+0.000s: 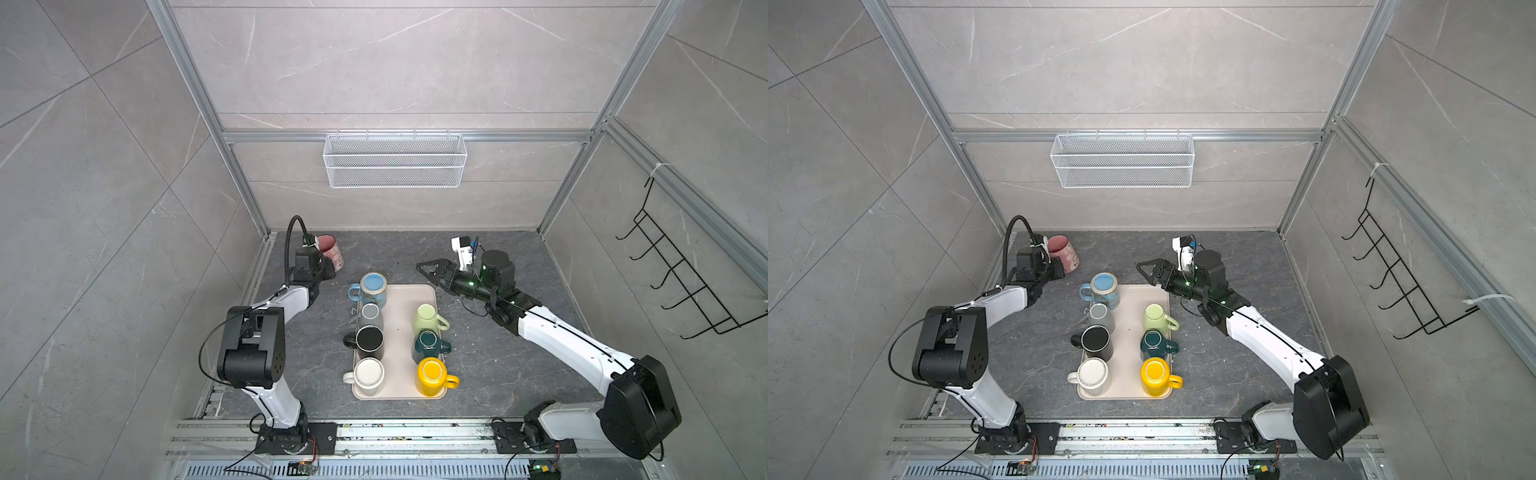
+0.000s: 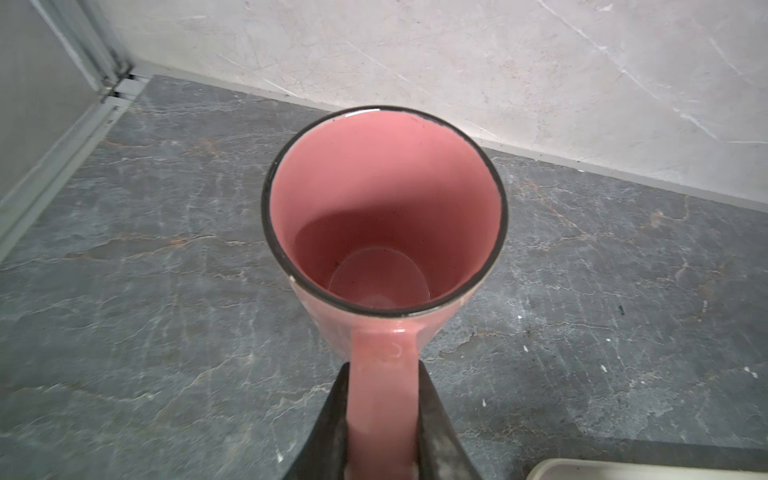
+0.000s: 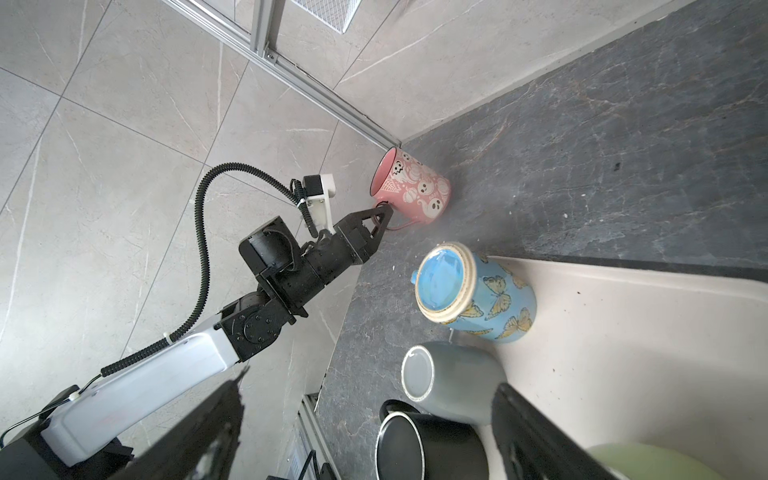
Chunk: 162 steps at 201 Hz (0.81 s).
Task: Turn the mug right side up
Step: 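Lower the upright pink mug onto the table beside the tray with the left gripper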
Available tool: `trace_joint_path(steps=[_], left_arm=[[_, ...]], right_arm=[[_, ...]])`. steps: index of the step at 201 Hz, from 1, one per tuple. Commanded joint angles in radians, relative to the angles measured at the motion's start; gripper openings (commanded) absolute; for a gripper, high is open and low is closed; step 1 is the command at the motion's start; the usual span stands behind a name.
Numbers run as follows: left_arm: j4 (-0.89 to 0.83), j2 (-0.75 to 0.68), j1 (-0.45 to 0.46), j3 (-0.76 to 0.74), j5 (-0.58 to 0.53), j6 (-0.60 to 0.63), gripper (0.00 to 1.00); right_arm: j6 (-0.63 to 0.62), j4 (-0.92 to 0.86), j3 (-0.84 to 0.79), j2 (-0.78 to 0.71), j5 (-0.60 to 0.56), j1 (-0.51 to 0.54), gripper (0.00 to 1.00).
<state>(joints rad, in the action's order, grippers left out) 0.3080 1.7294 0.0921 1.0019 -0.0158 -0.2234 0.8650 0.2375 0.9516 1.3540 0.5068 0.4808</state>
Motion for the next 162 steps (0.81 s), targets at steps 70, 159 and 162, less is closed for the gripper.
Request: trace_joint_path(steps=[70, 159, 162], left_arm=[[0.230, 0.055, 0.005, 0.048, 0.032, 0.007, 0.00], [0.201, 0.078, 0.007, 0.055, 0.019, 0.021, 0.06], [0.201, 0.077, 0.008, 0.055, 0.019, 0.022, 0.07]], right_arm=[[-0.001, 0.027, -0.010, 0.002, 0.015, -0.006, 0.95], [0.004, 0.029, -0.008, 0.008, 0.016, -0.006, 0.95], [0.005, 0.029, -0.008, 0.008, 0.015, -0.007, 0.95]])
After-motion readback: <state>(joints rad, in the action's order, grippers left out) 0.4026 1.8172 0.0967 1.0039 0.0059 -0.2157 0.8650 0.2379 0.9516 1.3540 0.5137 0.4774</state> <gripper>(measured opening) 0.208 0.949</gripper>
